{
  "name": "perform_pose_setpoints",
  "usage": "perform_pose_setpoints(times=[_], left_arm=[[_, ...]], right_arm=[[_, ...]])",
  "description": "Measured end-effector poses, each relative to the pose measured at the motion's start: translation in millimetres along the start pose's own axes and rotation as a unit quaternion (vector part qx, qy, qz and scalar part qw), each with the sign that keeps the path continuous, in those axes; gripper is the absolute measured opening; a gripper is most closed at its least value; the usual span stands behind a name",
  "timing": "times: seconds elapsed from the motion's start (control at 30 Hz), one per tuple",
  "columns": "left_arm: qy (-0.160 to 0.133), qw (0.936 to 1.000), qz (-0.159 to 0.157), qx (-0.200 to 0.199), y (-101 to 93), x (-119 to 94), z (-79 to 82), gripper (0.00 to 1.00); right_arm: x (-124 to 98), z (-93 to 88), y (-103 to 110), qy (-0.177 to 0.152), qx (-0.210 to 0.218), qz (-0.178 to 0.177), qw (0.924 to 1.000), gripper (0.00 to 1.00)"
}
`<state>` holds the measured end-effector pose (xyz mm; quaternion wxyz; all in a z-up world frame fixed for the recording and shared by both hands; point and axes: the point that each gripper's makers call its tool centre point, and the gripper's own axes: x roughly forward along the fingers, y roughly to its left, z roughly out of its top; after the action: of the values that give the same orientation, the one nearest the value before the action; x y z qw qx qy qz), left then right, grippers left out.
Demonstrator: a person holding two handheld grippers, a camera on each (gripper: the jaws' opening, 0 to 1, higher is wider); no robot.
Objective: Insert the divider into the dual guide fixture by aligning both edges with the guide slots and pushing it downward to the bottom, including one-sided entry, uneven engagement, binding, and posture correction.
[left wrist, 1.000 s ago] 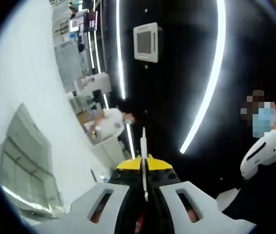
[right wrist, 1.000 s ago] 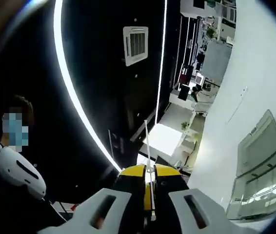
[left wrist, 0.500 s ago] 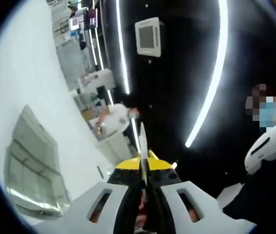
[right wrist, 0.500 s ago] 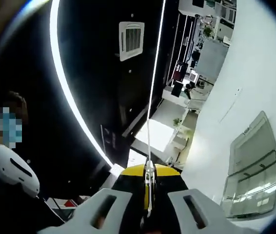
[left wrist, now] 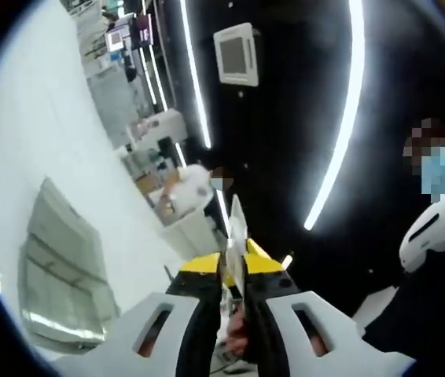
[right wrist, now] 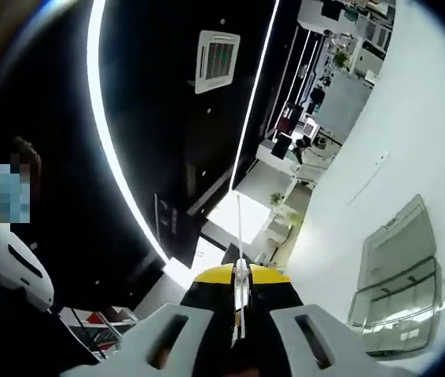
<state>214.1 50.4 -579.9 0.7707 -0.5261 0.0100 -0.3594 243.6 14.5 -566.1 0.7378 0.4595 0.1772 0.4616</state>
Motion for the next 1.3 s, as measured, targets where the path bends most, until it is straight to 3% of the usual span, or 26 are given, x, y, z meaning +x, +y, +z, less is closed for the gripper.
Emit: perform_pose_setpoints(times=[0.07, 0.4, 0.57, 0.77, 1.0, 1.2, 1.3], left_arm=[[0.006, 0.9999, 0.011, 0.009, 2.7, -2.8, -0.5, 0.15], [0.027, 0.9977, 0.036, 0.050, 3.6, -17.0, 0.5, 0.18], [0.041, 0.9952, 0.042, 0.078, 2.5, -21.4, 4.1, 0.20], [0.071, 0.9898, 0.048, 0.113, 5.5, -27.8, 7.1, 0.24], [0.156, 0.9664, 0.061, 0.195, 13.2, -33.6, -0.8, 0.30], [0.179, 0.9575, 0.070, 0.215, 17.8, -35.6, -4.1, 0.30], [0.190, 0.9497, 0.085, 0.234, 27.0, -39.0, -6.0, 0.34]], right_arm=[[-0.7, 0.3, -2.2, 0.000, 0.011, -0.006, 0.9999, 0.00], [-3.7, 1.8, -9.8, 0.018, -0.006, -0.049, 0.9986, 0.00], [-7.2, -3.3, -26.1, 0.055, 0.010, -0.107, 0.9927, 0.00], [-7.7, -7.3, -35.3, 0.065, 0.006, -0.142, 0.9877, 0.00], [-12.0, -21.4, -55.1, 0.122, -0.023, -0.219, 0.9677, 0.00], [-9.9, -27.8, -70.5, 0.166, -0.041, -0.268, 0.9481, 0.00], [-10.3, -30.3, -77.8, 0.184, -0.058, -0.289, 0.9375, 0.00]])
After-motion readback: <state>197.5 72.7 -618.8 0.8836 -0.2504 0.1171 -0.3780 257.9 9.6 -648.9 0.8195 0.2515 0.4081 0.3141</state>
